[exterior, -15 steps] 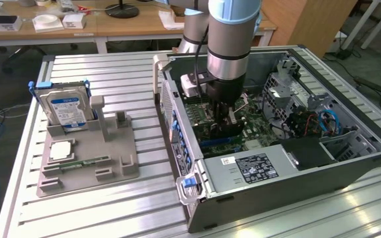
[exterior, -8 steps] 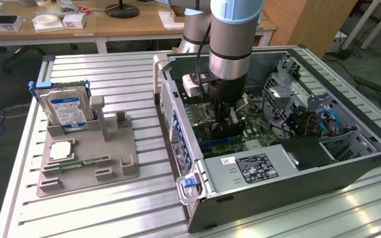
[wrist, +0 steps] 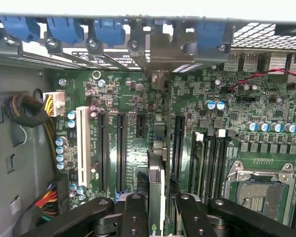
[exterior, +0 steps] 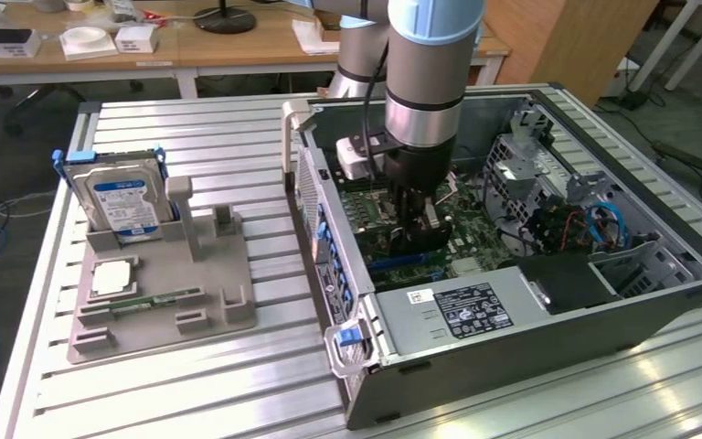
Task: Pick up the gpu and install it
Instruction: 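Insert the gpu into the slot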
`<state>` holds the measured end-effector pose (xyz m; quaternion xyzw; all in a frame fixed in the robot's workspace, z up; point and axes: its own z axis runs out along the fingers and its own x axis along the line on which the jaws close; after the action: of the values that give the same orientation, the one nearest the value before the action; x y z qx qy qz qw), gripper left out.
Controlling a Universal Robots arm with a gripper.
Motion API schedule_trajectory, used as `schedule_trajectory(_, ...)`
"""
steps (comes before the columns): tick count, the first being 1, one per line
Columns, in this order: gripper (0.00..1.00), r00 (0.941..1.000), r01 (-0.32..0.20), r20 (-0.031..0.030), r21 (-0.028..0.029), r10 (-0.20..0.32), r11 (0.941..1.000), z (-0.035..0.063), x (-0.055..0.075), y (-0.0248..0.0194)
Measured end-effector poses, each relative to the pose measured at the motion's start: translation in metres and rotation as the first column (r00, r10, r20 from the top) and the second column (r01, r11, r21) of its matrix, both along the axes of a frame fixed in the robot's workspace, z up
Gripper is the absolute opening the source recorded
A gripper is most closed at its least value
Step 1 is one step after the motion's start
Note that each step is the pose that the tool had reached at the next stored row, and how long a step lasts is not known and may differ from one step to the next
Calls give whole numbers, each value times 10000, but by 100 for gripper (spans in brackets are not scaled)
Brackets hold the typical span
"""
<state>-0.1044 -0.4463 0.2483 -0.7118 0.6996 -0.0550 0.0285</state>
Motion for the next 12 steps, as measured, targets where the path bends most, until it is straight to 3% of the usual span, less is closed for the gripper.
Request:
schedule_trajectory(8, 26, 9995, -314, 7, 8, 314, 9995, -2, 0, -5)
schedule_trajectory(12, 26, 9992, -396, 10, 84, 395, 9992, -6, 0, -5)
